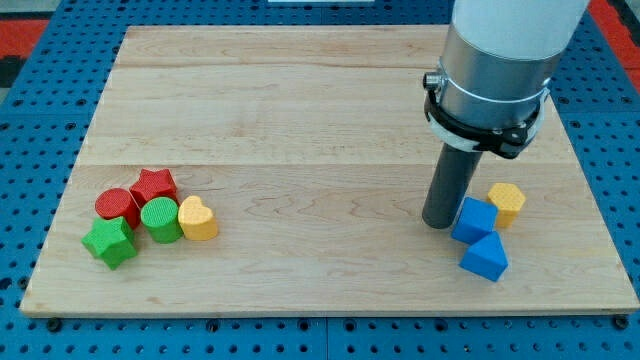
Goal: Move the yellow heart to the right of the red star
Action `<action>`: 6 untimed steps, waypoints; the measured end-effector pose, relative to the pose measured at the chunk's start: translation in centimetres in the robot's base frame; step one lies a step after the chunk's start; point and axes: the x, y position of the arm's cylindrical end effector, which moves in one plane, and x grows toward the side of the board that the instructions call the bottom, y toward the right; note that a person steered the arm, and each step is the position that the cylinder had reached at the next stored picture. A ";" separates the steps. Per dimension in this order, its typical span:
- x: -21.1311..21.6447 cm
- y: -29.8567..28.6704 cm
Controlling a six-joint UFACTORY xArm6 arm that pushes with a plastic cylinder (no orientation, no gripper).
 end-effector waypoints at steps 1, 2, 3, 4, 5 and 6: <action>-0.4 0.0; 0.3 -0.5; 2.0 -7.8; 4.7 -15.7; 6.7 -21.9; -1.1 -23.5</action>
